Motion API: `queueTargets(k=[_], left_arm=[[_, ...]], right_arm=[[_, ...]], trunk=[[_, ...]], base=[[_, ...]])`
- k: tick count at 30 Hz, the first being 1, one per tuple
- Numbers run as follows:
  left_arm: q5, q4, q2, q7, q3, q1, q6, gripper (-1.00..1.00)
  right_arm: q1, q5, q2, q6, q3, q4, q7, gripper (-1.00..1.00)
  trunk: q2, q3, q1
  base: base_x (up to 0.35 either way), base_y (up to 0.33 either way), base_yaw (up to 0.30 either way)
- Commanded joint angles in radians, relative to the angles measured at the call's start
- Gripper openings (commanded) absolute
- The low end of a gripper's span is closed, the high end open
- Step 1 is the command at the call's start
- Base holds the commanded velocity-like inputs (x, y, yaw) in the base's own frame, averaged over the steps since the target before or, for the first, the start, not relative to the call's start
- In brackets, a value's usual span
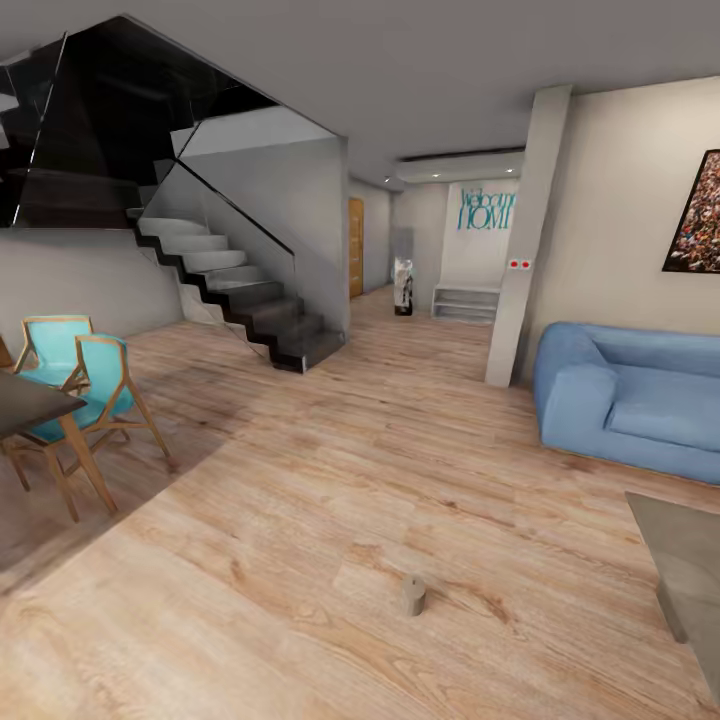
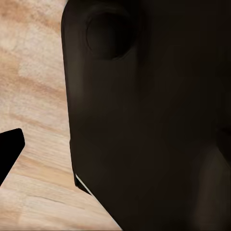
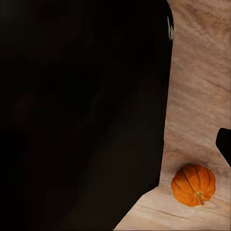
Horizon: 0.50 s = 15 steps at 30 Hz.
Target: Place each of the two pumpkins and all three candles from the living room inside a cabinet in the living room (use any cabinet), then make sure every cabinet is closed, and position the cauldron so it is next to a table in the living room.
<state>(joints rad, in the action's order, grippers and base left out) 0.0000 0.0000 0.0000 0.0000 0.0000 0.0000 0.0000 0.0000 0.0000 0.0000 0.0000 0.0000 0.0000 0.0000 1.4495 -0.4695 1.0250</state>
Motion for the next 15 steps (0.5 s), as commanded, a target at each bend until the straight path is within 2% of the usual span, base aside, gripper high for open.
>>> queueTargets(k=[1, 6, 10, 15], left_arm=[[0.0, 0.0, 0.0, 0.0, 0.0, 0.0, 0.0, 1.0], [-0.005, -0.005, 0.004, -0.006, -0.004, -0.003, 0.001, 1.0], [-0.003, -0.027, 0.019, -0.006, -0.006, -0.002, -0.021, 1.0], [-0.001, -0.051, 0.021, -0.005, -0.005, -0.002, -0.049, 1.0]], right_arm=[[0.0, 0.0, 0.0, 0.0, 0.0, 0.0, 0.0, 1.0], [0.0, 0.002, 0.0, -0.003, 0.002, -0.002, -0.002, 1.0], [-0.02, -0.006, 0.0, -0.025, -0.001, -0.002, -0.002, 1.0], [-0.023, -0.008, 0.001, -0.053, -0.003, -0.002, -0.003, 1.0]], trunk=[[0.0, -0.001, 0.0], [0.0, -0.001, 0.0], [0.0, -0.001, 0.0], [0.0, -0.001, 0.0]], base=[[0.0, 0.0, 0.0], [0.013, 0.018, 0.0], [0.188, 0.122, 0.0], [0.119, 0.108, 0.013]])
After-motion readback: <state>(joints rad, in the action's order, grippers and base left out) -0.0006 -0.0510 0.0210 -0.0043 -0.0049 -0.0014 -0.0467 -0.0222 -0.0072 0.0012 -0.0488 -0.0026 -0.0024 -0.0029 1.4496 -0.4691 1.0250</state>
